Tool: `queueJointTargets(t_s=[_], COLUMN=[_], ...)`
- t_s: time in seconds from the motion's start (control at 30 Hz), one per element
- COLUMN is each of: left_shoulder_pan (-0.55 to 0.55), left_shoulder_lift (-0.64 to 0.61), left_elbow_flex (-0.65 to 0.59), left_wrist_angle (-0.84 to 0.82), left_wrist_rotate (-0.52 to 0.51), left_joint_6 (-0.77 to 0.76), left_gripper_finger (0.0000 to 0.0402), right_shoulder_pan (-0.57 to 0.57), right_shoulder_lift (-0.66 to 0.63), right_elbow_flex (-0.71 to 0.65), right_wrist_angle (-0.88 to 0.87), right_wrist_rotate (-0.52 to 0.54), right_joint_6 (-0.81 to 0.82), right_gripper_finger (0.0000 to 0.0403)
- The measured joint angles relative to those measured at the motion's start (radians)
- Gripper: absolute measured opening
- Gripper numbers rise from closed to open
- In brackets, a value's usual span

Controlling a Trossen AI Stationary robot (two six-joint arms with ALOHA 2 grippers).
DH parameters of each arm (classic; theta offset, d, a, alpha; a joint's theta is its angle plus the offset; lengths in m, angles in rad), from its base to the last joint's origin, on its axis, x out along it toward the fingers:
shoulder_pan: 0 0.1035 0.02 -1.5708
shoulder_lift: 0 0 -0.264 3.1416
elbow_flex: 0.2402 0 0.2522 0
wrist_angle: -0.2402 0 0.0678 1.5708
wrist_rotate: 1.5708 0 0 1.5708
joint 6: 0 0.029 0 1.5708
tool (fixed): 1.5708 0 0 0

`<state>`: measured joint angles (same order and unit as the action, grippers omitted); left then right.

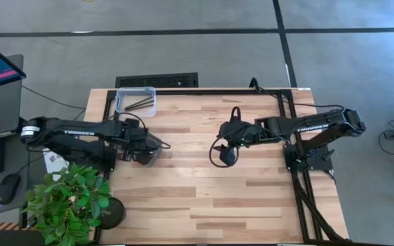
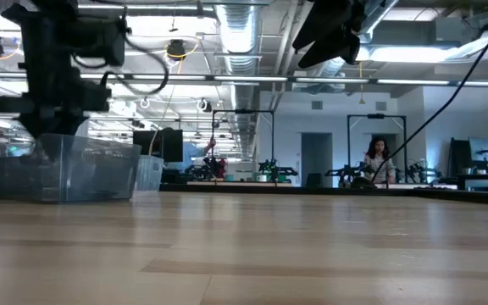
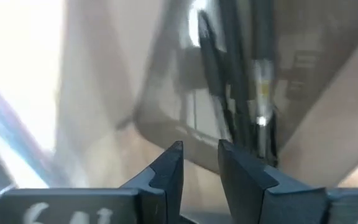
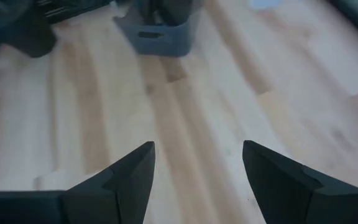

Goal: Sort pens & pencils
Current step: Return to Home Position

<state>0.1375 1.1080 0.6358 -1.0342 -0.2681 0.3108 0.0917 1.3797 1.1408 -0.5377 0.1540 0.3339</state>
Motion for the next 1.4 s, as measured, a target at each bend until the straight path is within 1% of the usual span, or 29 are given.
queueJointTargets(t_s=[0.1, 0.17, 0.23, 0.33, 0.4, 0.5, 0.57, 0.63, 0.73, 0.8, 0.87, 0.97, 1.07, 1.13, 1.23, 1.4], left_shoulder_pan=[0.0, 0.0, 0.0, 0.014, 0.034, 0.069, 0.09, 0.112, 0.15, 0.179, 0.208, 0.242, 0.26, 0.263, 0.262, 0.263], left_shoulder_lift=[-0.05, -0.107, -0.185, -0.327, -0.421, -0.539, -0.591, -0.632, -0.659, -0.661, -0.662, -0.671, -0.715, -0.758, -0.843, -1.003], left_elbow_flex=[0.04, 0.07, 0.097, 0.106, 0.103, 0.101, 0.101, 0.101, 0.1, 0.1, 0.099, 0.07, -0.003, -0.059, -0.14, -0.248], left_wrist_angle=[0.012, 0.046, 0.115, 0.271, 0.391, 0.532, 0.585, 0.601, 0.599, 0.594, 0.573, 0.551, 0.549, 0.585, 0.61, 0.683], left_wrist_rotate=[0.003, 0.026, 0.04, 0.039, 0.008, -0.08, -0.129, -0.168, -0.216, -0.238, -0.241, -0.24, -0.245, -0.246, -0.264, -0.292], left_joint_6=[-0.022, -0.03, -0.046, -0.073, -0.097, -0.11, -0.1, -0.072, -0.043, -0.041, -0.05, -0.106, -0.154, -0.166, -0.19, -0.238], left_gripper_finger=[0.0094, 0.0094, 0.0094, 0.0094, 0.0094, 0.0094, 0.0094, 0.0094, 0.0094, 0.0094, 0.0094, 0.0094, 0.0094, 0.0094, 0.0094, 0.0094], right_shoulder_pan=[0.0, -0.002, -0.009, -0.031, -0.053, -0.102, -0.144, -0.197, -0.281, -0.345, -0.406, -0.496, -0.559, -0.584, -0.6, -0.599], right_shoulder_lift=[-0.023, -0.05, -0.087, -0.148, -0.187, -0.245, -0.282, -0.322, -0.382, -0.431, -0.489, -0.596, -0.727, -0.82, -0.951, -1.146], right_elbow_flex=[-0.002, -0.002, -0.002, -0.001, -0.001, -0.001, 0.0, -0.001, -0.005, -0.031, -0.084, -0.206, -0.363, -0.475, -0.615, -0.774], right_wrist_angle=[0.015, 0.052, 0.088, 0.113, 0.112, 0.105, 0.108, 0.102, 0.104, 0.107, 0.12, 0.143, 0.254, 0.344, 0.452, 0.497], right_wrist_rotate=[0.053, 0.057, 0.054, 0.052, 0.052, 0.045, 0.012, -0.051, -0.143, -0.182, -0.205, -0.23, -0.281, -0.313, -0.319, -0.314], right_joint_6=[-0.075, -0.154, -0.24, -0.365, -0.432, -0.509, -0.55, -0.578, -0.612, -0.628, -0.623, -0.586, -0.541, -0.504, -0.464, -0.408], right_gripper_finger=[0.0265, 0.0265, 0.0265, 0.0265, 0.0265, 0.0265, 0.0265, 0.0265, 0.0265, 0.0265, 0.0265, 0.0265, 0.0265, 0.0265, 0.0265, 0.0265])
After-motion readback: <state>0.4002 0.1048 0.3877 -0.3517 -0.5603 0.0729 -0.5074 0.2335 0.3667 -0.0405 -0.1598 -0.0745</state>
